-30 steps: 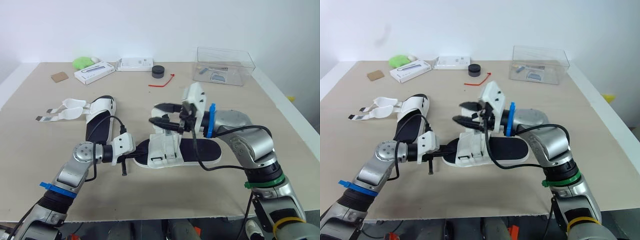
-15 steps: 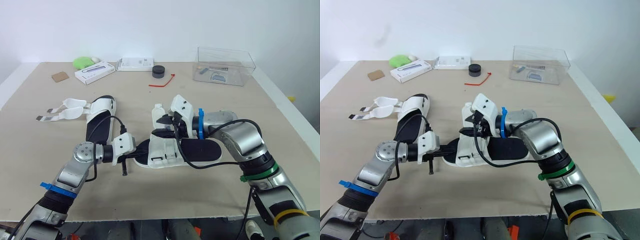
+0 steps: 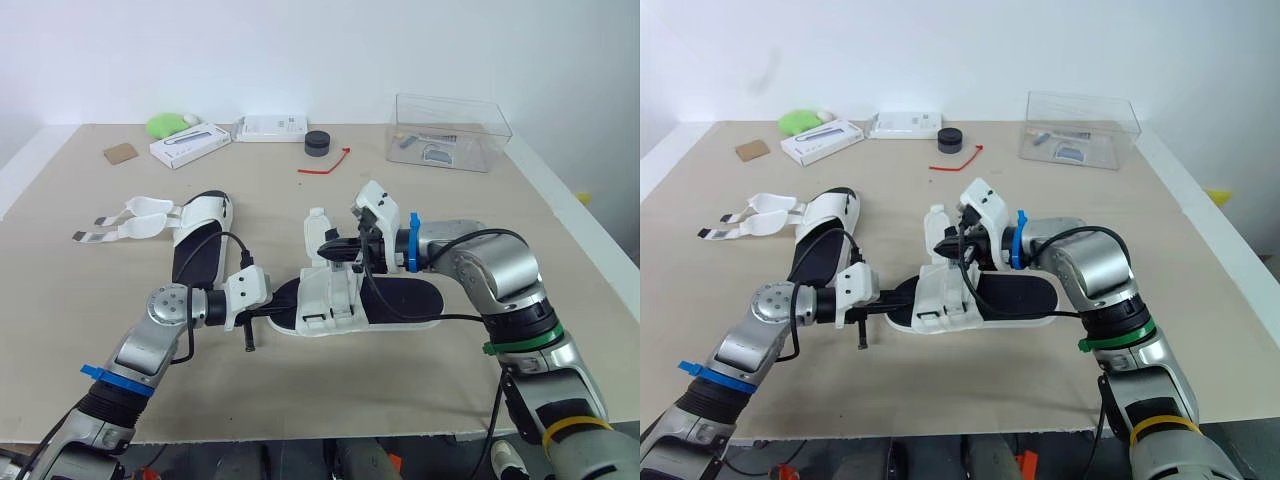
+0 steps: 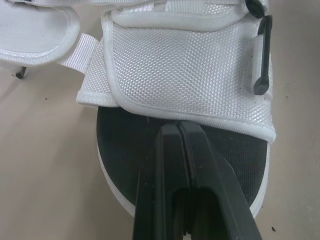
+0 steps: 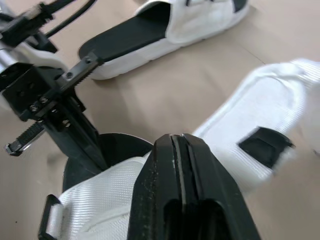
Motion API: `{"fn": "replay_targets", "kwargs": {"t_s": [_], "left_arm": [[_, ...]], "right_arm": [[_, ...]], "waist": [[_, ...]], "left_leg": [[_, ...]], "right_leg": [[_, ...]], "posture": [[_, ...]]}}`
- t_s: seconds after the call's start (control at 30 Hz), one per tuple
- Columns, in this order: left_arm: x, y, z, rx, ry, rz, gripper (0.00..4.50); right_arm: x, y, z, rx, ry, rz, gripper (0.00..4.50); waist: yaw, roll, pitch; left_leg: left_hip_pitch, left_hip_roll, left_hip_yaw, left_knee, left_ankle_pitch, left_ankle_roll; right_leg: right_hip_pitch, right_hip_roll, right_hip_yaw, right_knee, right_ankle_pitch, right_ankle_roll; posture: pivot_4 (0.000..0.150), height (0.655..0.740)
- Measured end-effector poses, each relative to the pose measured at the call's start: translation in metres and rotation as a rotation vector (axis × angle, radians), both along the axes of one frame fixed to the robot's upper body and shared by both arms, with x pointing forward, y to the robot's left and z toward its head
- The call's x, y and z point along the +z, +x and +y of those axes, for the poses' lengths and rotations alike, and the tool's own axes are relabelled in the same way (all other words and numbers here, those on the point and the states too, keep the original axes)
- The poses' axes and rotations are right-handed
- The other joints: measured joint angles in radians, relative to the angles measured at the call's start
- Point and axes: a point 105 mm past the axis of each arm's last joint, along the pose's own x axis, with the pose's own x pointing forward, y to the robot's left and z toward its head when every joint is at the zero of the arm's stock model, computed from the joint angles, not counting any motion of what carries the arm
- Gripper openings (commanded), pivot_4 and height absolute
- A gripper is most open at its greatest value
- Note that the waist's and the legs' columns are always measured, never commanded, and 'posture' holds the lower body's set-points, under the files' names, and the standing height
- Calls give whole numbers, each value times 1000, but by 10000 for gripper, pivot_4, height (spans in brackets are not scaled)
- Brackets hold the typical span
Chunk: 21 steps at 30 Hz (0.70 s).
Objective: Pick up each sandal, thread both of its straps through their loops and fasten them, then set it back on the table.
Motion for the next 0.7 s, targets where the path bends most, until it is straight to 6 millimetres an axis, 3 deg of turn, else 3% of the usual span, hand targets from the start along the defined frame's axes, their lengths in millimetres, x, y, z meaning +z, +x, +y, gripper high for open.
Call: {"fn": "replay_targets", "kwargs": {"t_s": [0.17,0.7], "left_arm": [[0,0,-2,-3,-4,0,0],[1,0,-4,-11,-11,-10,0]], "right_arm": [[-15,4,-10,-31,-82,38,257],[-20,3,-20,-27,-157,67,257]], "waist": [[0,0,0],[1,0,0]], "left_leg": [[0,0,0,0,0,0],[-1,0,-2,0,0,0]], "right_leg": [[0,0,-1,-1,0,0],[1,-1,-4,-2,-1,1]], "posture": [[1500,7400],[1500,7400]]}}
